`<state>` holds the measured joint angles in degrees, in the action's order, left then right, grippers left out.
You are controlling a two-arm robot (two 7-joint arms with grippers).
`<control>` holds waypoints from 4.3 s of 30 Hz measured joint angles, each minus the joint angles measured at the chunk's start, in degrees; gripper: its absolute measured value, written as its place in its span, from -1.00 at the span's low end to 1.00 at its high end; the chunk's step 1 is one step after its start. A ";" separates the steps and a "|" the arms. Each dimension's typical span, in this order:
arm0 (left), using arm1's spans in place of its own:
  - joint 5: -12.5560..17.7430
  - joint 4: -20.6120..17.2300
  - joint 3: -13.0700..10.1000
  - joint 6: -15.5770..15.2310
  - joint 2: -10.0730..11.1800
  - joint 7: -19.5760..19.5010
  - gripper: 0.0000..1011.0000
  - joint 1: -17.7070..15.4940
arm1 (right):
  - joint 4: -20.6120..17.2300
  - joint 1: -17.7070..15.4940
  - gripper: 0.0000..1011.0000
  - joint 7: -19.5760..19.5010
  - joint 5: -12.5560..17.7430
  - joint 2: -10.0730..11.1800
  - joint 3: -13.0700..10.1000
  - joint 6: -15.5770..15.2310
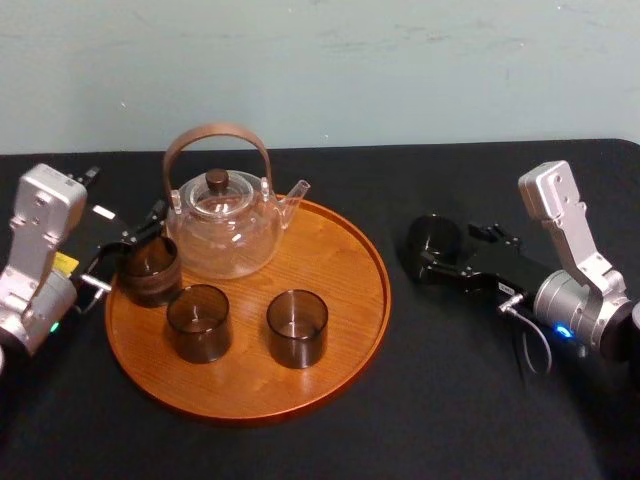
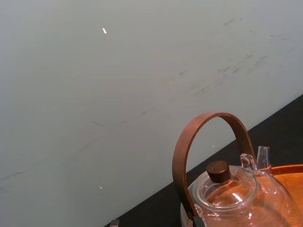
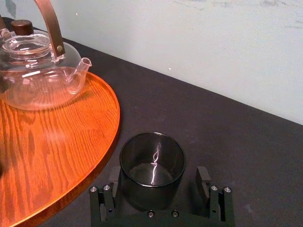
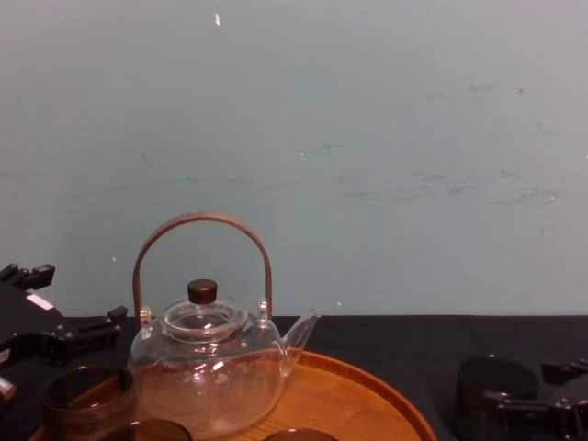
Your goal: Pick up the glass from the table and place it on the tray.
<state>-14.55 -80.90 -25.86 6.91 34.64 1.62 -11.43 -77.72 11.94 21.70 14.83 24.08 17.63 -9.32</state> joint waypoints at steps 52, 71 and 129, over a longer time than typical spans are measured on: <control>0.00 0.00 0.00 0.00 0.00 0.00 0.98 0.00 | 5.63 4.45 0.87 0.47 -2.08 -3.01 1.96 0.34; 0.00 0.00 0.00 0.00 0.00 0.00 0.98 0.00 | 5.61 4.40 0.79 0.67 -1.90 -2.99 1.94 0.36; 0.00 0.00 0.00 0.00 0.00 0.00 0.98 0.00 | 4.51 8.77 0.79 3.23 -4.61 -7.02 10.05 1.94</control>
<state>-14.55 -80.90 -25.86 6.91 34.65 1.62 -11.43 -73.21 20.71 24.93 10.22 17.06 27.67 -7.38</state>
